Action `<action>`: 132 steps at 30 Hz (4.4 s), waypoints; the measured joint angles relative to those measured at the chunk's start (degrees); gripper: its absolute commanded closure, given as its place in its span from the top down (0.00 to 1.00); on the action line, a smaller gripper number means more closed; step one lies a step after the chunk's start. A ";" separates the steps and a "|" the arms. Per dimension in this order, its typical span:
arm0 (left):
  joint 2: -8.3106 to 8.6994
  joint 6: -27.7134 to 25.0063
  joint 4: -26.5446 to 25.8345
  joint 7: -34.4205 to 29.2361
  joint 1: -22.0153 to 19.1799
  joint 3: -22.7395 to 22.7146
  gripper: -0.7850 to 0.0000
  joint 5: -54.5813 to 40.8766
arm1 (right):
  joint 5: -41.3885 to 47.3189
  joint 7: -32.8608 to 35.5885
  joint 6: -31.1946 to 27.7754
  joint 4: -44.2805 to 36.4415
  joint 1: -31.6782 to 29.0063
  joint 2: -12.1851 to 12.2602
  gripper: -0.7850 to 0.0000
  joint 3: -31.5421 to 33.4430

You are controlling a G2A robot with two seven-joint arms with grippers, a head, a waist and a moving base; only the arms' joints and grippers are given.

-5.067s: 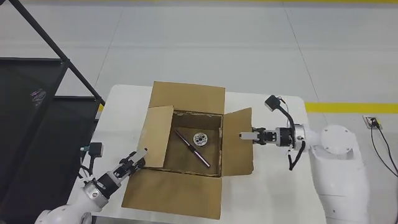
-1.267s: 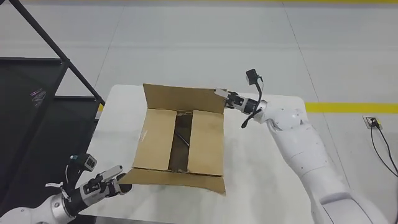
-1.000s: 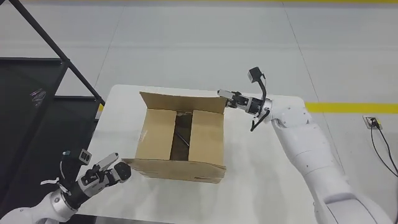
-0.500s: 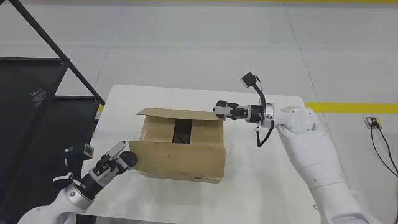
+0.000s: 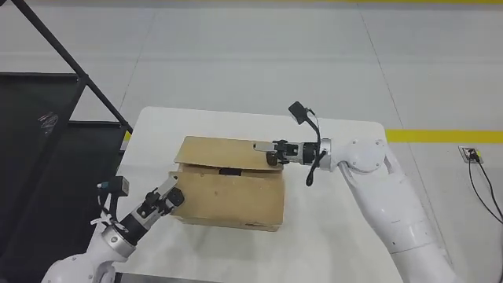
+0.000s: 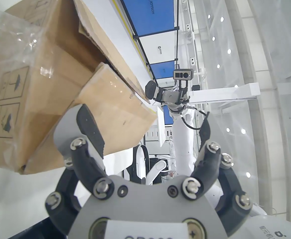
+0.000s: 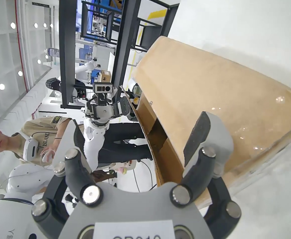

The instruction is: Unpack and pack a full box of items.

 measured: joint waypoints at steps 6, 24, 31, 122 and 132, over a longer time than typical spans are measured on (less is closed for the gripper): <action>-0.06 1.38 1.32 0.84 -2.10 1.82 1.00 2.93 | 1.52 0.48 0.22 0.09 -0.37 0.17 1.00 -0.41; -0.25 0.27 2.00 4.14 -3.29 -0.73 1.00 -0.28 | 4.27 1.16 -0.09 -1.02 -4.21 0.92 1.00 -1.64; 0.05 0.26 3.22 3.67 -2.20 -7.03 1.00 -4.29 | 1.34 -5.86 -1.93 -5.88 -7.63 1.84 1.00 0.70; -4.17 6.52 48.81 11.89 -30.88 7.10 1.00 -16.81 | 4.72 -9.28 1.76 -5.59 -8.55 2.25 1.00 -3.34; -3.71 -0.53 39.00 11.07 -25.67 2.22 1.00 -19.40 | 4.72 -9.28 1.76 -5.59 -8.55 2.25 1.00 -3.34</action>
